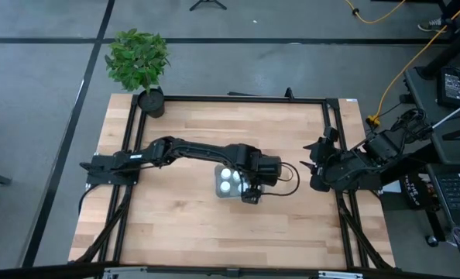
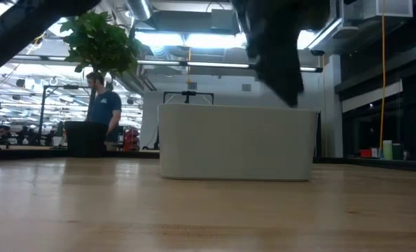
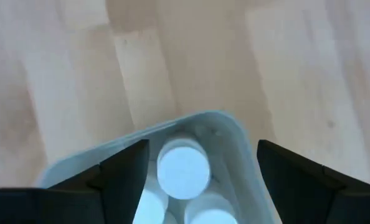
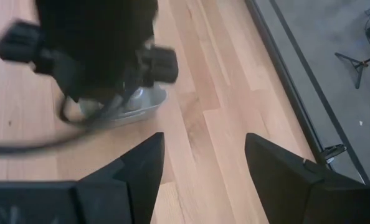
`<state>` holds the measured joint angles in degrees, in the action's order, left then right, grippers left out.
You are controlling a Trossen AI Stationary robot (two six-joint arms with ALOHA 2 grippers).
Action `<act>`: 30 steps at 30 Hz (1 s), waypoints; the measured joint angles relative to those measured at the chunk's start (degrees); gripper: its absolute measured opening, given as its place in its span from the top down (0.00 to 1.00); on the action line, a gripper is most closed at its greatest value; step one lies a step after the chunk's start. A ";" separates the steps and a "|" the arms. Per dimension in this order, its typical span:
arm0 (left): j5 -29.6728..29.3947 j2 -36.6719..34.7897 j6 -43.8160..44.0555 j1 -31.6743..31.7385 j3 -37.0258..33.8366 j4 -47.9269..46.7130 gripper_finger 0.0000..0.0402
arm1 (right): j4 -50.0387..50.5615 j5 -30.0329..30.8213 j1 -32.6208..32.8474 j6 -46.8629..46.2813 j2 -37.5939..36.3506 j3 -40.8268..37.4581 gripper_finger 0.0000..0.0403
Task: Pick and place pill bottles into a basket
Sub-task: Return to Home Position
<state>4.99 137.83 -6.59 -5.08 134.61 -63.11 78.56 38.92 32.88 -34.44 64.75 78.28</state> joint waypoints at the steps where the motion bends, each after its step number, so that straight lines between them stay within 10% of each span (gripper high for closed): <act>1: -0.54 -1.05 0.26 -0.15 0.28 -0.38 0.27 | 0.00 0.01 0.00 0.03 0.00 0.00 0.44; 13: -19.23 -22.14 5.35 3.24 0.26 -13.27 0.28 | -2.47 15.20 1.18 8.14 -9.36 -2.58 0.44; 20: -27.56 -38.16 8.96 11.05 -3.81 -20.74 0.28 | -27.86 -0.57 -5.60 33.73 -34.40 -18.04 0.44; 30: -23.87 -71.19 12.32 22.87 -35.38 -3.80 0.28 | -31.33 -3.10 -8.07 34.96 -59.34 -27.06 0.44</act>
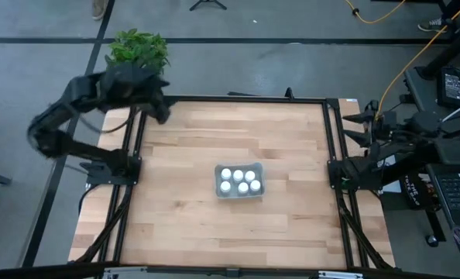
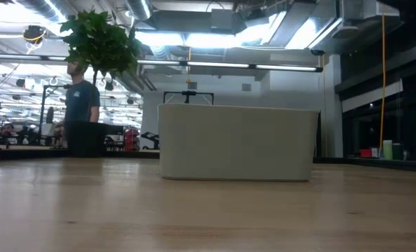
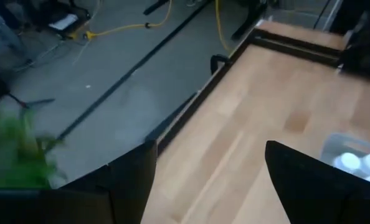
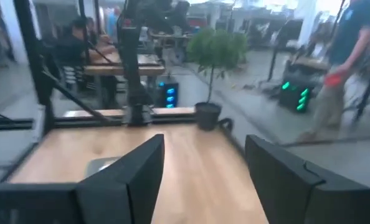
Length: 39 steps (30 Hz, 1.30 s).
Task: Pick and place pill bottles into a basket
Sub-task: Return to Home Position
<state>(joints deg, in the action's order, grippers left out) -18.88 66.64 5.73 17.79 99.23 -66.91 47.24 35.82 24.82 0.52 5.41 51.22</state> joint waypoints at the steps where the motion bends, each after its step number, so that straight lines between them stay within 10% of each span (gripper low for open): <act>1: 1.05 -3.75 0.80 0.77 -5.08 2.44 0.28 | 2.22 -0.10 0.68 -2.67 -1.96 -0.33 0.44; 6: 6.44 -21.07 9.98 3.85 -29.28 13.69 0.28 | 7.86 -2.14 6.53 -14.17 -4.34 1.02 0.44; 9: 11.71 -28.03 16.81 4.55 -41.15 24.72 0.28 | -5.86 -3.96 11.39 -9.15 -3.67 0.52 0.44; 16: 20.59 -32.04 29.23 2.72 -65.64 51.14 0.28 | -14.47 -4.39 19.47 -3.07 -3.43 -5.45 0.44; 31: 7.95 -31.26 54.73 2.08 -74.04 48.36 0.28 | -15.10 -1.70 19.74 -10.42 -3.41 -8.18 0.44; 39: 23.61 -32.69 16.12 -6.78 -74.19 72.65 0.28 | -15.76 2.05 19.74 -8.60 -3.41 -8.13 0.44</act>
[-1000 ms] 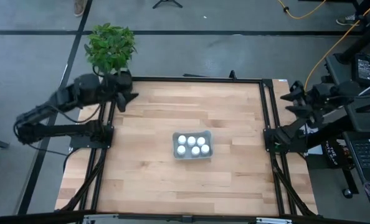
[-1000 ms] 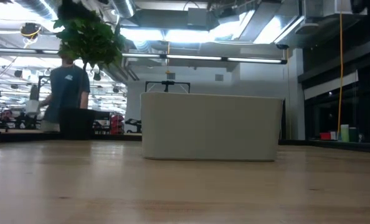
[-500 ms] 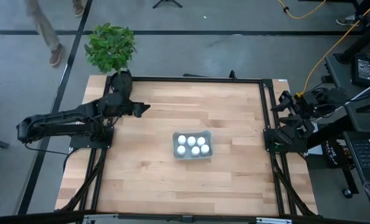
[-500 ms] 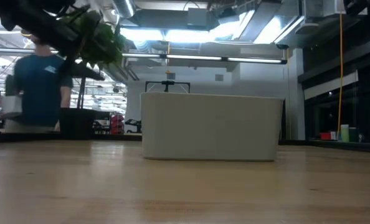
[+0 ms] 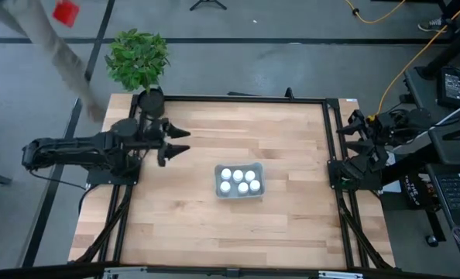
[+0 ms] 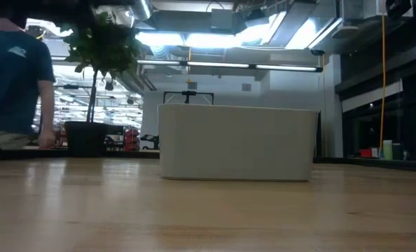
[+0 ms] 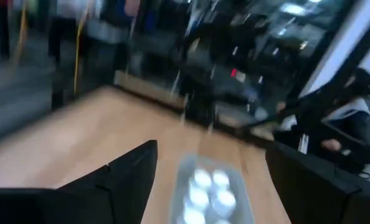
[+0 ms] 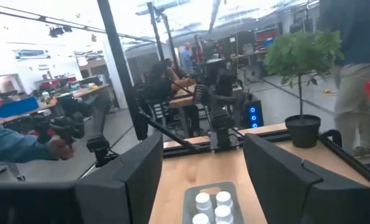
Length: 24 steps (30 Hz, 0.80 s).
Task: Pick and place pill bottles into a basket
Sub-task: Return to Home Position
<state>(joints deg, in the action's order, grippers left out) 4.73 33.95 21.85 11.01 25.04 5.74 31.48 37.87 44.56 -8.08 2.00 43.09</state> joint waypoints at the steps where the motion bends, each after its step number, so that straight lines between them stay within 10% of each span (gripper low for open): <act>1: 0.01 -1.40 -2.82 -0.72 -0.83 2.04 0.28 | -0.35 0.06 0.00 -0.11 0.00 0.00 0.44; 11: 6.64 -26.35 -2.68 -2.21 -24.53 22.71 0.28 | -0.92 4.17 0.00 2.66 0.00 0.02 0.44; 24: 9.89 -33.31 -14.25 -2.36 -24.57 -2.63 0.28 | 0.89 11.19 0.00 14.81 0.04 0.04 0.44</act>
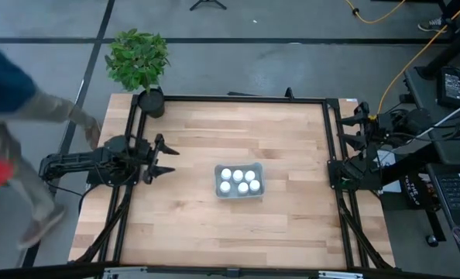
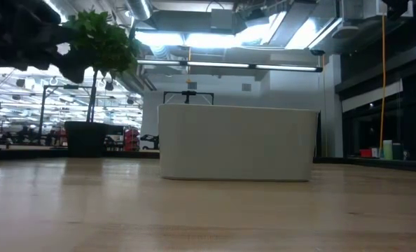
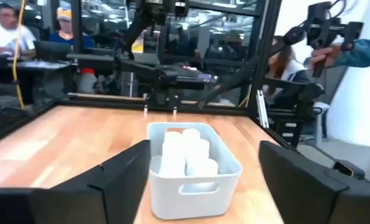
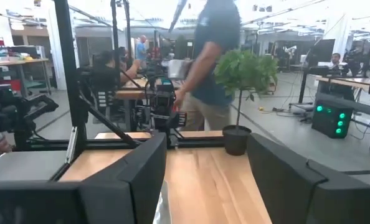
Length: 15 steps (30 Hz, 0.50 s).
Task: Pick and place pill bottles into a basket
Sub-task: Return to Home Position
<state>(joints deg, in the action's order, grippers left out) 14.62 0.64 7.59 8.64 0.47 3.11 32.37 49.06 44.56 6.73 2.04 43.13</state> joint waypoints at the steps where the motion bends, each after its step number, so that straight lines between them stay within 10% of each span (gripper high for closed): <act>1: -0.38 0.17 -0.80 0.02 0.02 0.14 0.28 | 0.06 0.02 -0.01 -0.29 0.00 0.00 0.44; 15: -11.49 0.09 -5.95 0.07 0.00 0.02 0.28 | 0.12 -0.04 0.00 -6.25 0.00 0.00 0.44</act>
<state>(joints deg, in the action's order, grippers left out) 3.13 0.73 1.65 8.71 0.47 3.13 32.49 49.01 44.56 0.48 2.04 43.13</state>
